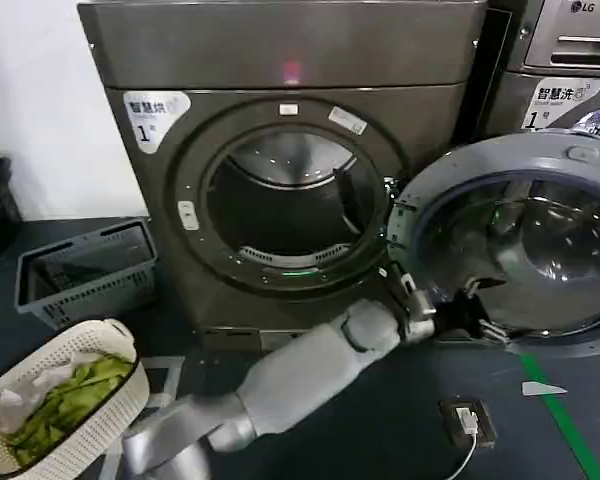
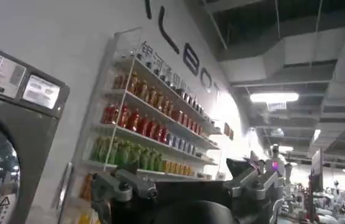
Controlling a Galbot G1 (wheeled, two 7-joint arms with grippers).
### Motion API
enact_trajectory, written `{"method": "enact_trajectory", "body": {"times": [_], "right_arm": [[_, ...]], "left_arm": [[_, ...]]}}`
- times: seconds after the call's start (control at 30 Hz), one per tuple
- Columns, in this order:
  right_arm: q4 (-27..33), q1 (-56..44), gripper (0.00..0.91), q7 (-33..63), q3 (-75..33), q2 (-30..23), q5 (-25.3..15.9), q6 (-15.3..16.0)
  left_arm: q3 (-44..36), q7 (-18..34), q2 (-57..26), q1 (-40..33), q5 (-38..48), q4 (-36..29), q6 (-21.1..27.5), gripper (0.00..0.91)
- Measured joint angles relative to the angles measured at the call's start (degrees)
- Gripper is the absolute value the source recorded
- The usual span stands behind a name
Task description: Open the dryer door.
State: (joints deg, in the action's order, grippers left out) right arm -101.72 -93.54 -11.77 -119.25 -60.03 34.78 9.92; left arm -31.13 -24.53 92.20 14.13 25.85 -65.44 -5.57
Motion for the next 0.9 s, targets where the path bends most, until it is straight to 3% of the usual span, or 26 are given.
{"method": "enact_trajectory", "body": {"times": [0.27, 0.37, 0.6, 0.9], "right_arm": [[0.24, 0.47, 0.907, -0.06, -0.02, 1.13, 0.0, 0.03], [0.32, 0.56, 0.907, -0.09, -0.34, 1.38, -0.04, 0.0], [-0.55, 2.08, 0.907, 0.19, -0.52, 1.83, -0.52, -0.14], [-2.25, 4.16, 0.907, 1.08, -1.08, 2.34, -4.37, 0.87]], "left_arm": [[-1.95, 2.75, -0.01, 2.38, 5.89, -9.51, -11.76, 0.907], [-2.52, 2.95, -1.25, 3.49, 7.83, -13.85, -13.72, 0.907], [-4.59, 5.21, -15.45, 6.13, 10.81, -25.08, -18.78, 0.907], [-5.79, 8.94, -35.97, 9.67, 7.05, -35.89, -20.13, 0.907]]}}
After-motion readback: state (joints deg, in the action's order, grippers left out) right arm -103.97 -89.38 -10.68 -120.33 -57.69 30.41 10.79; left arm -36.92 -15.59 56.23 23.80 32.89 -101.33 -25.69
